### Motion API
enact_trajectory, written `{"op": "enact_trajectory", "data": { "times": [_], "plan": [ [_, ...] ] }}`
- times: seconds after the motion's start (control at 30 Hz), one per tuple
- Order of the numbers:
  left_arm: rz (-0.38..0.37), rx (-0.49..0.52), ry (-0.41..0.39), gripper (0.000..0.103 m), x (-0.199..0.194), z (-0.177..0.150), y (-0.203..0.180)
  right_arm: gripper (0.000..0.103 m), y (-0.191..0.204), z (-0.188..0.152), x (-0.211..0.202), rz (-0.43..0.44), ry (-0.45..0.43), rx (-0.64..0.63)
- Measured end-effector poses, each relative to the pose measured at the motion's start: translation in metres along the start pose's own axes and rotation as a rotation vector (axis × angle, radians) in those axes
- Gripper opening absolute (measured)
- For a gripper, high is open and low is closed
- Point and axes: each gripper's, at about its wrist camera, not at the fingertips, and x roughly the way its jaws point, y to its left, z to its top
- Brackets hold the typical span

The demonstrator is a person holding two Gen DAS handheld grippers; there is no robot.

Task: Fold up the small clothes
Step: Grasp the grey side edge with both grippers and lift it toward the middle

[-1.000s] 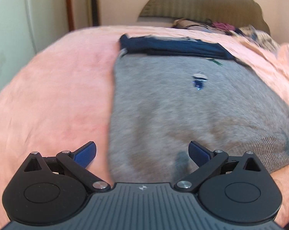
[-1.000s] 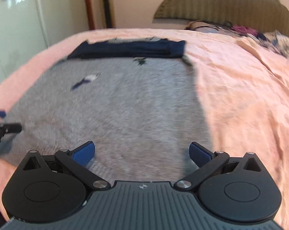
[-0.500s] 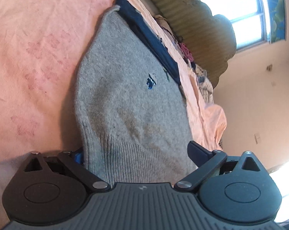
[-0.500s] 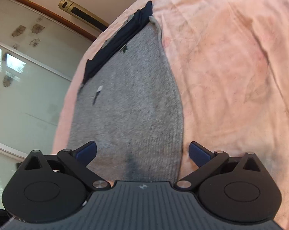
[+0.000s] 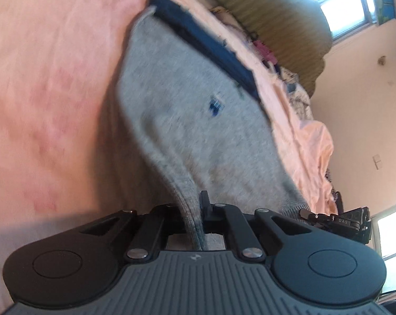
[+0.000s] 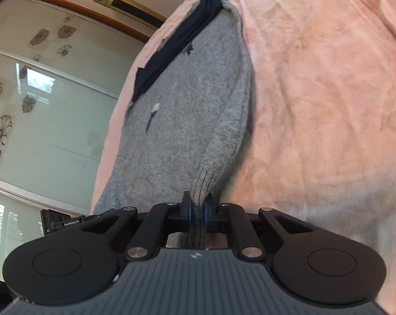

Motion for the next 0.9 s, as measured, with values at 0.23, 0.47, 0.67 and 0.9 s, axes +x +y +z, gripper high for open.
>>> {"op": "enact_trajectory", "data": {
  "times": [0.23,0.47,0.67,0.9],
  "plan": [
    [-0.056,0.119,-0.171,0.005,0.012,0.118,-0.028,0.015,0.022,0.094,0.003,0.164,-0.176,-0.05],
    [0.174,0.231,-0.381,0.009,0.092,0.3,-0.067,0.019,0.033,0.269,0.076,0.193,-0.428,0.047],
    [0.219,-0.024,-0.277,0.046,0.11,0.297,-0.024,0.101,0.031,0.296,0.125,-0.016,-0.443,0.079],
    [0.239,-0.117,-0.402,0.08,0.07,0.18,0.006,0.101,0.0,0.211,0.117,-0.068,-0.331,0.013]
  ]
}}
